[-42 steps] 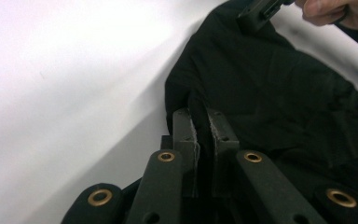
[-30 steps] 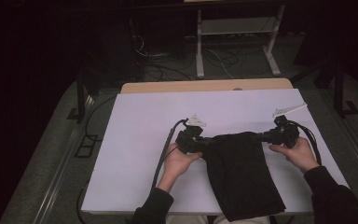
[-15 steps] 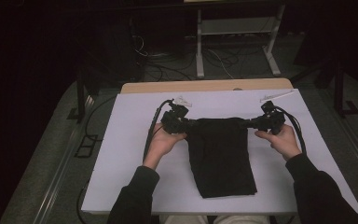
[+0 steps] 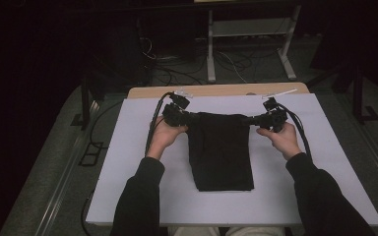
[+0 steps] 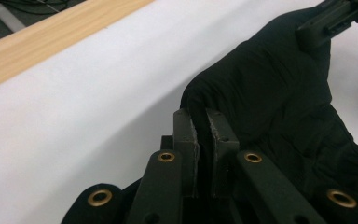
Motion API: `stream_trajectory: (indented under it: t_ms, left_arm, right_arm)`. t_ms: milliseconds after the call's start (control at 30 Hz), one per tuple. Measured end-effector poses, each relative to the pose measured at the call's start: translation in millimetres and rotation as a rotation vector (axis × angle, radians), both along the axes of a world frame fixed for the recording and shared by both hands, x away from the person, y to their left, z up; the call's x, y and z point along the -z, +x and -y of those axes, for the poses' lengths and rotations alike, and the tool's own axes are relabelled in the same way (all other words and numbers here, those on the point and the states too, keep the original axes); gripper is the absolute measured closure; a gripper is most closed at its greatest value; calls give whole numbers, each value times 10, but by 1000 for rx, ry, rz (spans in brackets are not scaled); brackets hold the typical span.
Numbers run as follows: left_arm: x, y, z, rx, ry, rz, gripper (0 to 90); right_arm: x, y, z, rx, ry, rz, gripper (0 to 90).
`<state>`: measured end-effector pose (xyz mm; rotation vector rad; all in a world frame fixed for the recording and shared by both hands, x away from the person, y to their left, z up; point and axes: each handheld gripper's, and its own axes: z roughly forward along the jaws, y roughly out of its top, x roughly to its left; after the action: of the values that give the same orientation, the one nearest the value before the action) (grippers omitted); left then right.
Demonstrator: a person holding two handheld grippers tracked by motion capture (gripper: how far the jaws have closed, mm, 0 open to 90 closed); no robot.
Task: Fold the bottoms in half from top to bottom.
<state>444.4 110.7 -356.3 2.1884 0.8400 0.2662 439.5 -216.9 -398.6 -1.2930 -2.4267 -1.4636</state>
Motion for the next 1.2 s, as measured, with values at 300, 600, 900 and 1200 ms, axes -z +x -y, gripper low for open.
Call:
stream_trajectory:
  t_ms: [300,600,900,1200]
  left_arm:
    - [102,211,-27,-34,34,56,832]
    - [334,372,8,-51,47,67,831]
    - [598,403,15,-165,-17,12,564]
    - [755,266,-115,-185,-85,-1,258]
  right_arm:
    - [36,265,-68,7,8,12,845]
    - [166,411,-83,54,-7,4,849]
    - [364,494,-49,79,42,-57,777]
    - [351,387,98,110,20,-7,534]
